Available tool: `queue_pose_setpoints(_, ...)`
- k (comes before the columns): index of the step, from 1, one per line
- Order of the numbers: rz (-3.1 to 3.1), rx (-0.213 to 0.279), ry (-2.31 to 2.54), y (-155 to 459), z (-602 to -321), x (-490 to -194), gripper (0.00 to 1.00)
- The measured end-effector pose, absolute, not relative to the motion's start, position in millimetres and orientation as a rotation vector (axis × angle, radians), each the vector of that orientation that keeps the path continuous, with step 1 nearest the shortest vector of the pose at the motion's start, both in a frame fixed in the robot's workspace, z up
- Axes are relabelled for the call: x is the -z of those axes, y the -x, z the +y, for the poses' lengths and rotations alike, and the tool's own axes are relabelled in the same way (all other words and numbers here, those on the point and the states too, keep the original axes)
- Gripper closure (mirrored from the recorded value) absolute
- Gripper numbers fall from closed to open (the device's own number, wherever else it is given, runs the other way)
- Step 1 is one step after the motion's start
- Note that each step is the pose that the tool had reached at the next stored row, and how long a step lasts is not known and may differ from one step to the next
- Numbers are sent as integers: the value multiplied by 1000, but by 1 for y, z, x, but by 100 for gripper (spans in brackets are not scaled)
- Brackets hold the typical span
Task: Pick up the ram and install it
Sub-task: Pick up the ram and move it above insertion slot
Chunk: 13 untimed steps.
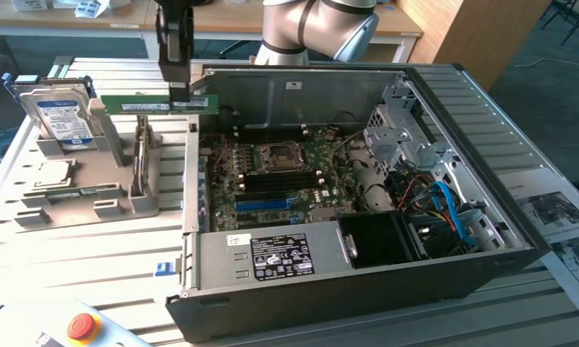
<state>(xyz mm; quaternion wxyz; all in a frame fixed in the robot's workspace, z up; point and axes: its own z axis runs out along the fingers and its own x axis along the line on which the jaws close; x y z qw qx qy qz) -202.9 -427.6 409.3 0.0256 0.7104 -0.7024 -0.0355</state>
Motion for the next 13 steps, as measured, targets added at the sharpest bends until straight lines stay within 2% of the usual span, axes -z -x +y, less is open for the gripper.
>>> queue_pose_setpoints(13, -2168, 118, -2192, 178, -428, -409, 88)
